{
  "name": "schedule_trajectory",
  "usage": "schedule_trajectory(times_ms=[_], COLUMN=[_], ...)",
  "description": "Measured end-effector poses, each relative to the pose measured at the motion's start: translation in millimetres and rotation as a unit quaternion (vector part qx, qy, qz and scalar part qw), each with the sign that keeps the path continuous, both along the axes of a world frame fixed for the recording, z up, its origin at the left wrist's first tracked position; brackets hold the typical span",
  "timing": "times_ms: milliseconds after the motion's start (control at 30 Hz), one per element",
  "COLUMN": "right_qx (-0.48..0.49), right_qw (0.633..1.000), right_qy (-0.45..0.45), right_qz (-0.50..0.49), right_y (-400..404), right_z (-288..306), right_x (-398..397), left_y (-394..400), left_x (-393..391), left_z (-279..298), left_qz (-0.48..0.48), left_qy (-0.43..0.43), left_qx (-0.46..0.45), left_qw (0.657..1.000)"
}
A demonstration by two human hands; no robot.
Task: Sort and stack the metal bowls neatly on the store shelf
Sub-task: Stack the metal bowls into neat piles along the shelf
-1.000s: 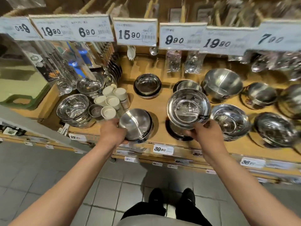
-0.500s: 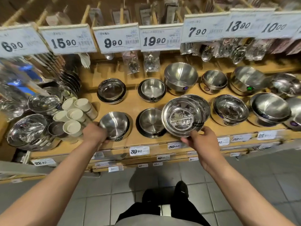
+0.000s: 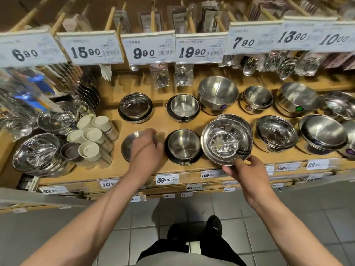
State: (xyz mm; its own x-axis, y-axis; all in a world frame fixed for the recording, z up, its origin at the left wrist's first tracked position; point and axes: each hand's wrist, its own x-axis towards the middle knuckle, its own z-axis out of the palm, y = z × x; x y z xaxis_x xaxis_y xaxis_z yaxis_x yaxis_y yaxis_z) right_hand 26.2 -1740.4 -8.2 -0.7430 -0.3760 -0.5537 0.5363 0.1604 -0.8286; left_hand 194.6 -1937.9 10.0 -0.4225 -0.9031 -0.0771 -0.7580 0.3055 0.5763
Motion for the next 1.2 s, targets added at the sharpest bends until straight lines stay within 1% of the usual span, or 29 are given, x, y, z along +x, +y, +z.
schedule_trajectory(times_ms=[67,133,233,367,467,567,733,833,900,967,1067,1133,1200], right_qx=[0.004,0.008,0.01,0.005,0.004,0.014,0.009,-0.007,-0.007,-0.012,-0.005,-0.003,0.004], right_qw=[1.0,1.0,0.999,1.0,1.0,1.0,1.0,0.999,0.998,0.996,0.993,0.992,0.993], right_qy=[0.003,0.01,0.019,0.021,0.014,0.012,0.004,0.0,0.0,-0.007,-0.014,-0.02,-0.018], right_qz=[-0.01,-0.018,-0.024,-0.01,-0.002,0.002,0.015,0.042,0.062,0.083,0.116,0.121,0.116], right_y=[3,8,18,33,38,37,21,2,-12,-27,-48,-58,-66], right_z=[2,5,7,4,-1,-4,-5,-5,-7,-11,-17,-21,-25], right_x=[-4,-8,-13,-15,-16,-17,-17,-9,0,12,27,34,38], left_y=[8,9,7,6,3,0,-21,-47,-61,-70,-79,-80,-78], left_x=[-20,-33,-45,-54,-60,-62,-56,-31,-7,18,46,58,66], left_z=[-8,-20,-34,-44,-46,-44,-12,7,14,16,10,5,0], left_qz=[-0.039,-0.064,-0.058,-0.024,-0.001,0.012,0.063,0.093,0.133,0.166,0.206,0.213,0.203], left_qy=[-0.035,-0.081,-0.107,-0.122,-0.117,-0.086,-0.044,0.005,0.029,0.024,0.042,0.041,0.03], left_qx=[0.063,0.082,0.085,0.101,0.122,0.129,0.12,0.119,0.129,0.129,0.159,0.159,0.133], left_qw=[0.997,0.991,0.989,0.987,0.986,0.988,0.99,0.989,0.982,0.977,0.965,0.963,0.97])
